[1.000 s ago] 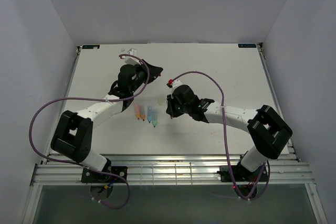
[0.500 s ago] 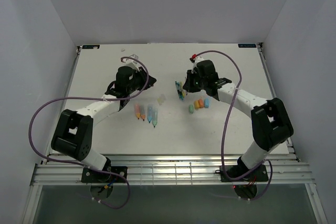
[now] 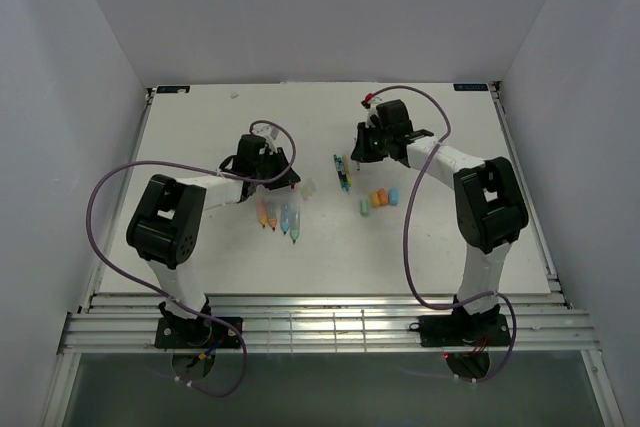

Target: Open the pen caps

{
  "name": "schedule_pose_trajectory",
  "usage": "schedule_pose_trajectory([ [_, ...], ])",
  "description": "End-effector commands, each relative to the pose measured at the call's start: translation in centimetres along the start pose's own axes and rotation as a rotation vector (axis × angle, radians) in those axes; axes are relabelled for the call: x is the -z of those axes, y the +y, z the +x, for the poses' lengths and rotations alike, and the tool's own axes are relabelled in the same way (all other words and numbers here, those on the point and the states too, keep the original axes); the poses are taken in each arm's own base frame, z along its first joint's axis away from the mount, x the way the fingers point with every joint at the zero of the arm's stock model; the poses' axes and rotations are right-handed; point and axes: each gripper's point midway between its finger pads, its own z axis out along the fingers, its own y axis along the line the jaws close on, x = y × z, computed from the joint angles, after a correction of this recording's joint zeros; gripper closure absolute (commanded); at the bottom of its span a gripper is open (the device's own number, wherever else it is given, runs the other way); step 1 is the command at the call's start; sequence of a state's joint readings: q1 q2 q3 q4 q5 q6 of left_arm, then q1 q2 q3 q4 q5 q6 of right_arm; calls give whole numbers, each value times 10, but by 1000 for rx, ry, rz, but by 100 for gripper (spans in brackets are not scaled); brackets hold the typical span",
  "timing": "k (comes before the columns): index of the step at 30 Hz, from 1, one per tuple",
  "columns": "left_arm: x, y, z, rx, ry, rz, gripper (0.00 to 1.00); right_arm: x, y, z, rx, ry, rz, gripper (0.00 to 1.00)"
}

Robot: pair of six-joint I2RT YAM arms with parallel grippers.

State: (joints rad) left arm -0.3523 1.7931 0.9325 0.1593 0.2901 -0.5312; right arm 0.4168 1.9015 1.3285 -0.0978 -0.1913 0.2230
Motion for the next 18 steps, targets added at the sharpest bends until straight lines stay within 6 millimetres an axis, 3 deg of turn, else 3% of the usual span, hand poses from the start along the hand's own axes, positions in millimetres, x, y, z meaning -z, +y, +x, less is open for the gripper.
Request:
schedule_pose_trajectory([
  [1,-1,-13,-19,-33,-26,48,100,-5,-3,-14,30,-17,-12,92],
  [6,-8,-10,-12,-22,-5,50,98,-20,-14,-6,1,15,1,89],
  [13,-12,2,-6,-10,3,11,71,-31,-20,6,-10,47,5,81],
  [18,-16,10,-1,-6,12,-14,71,-33,-24,9,-17,52,11,77],
])
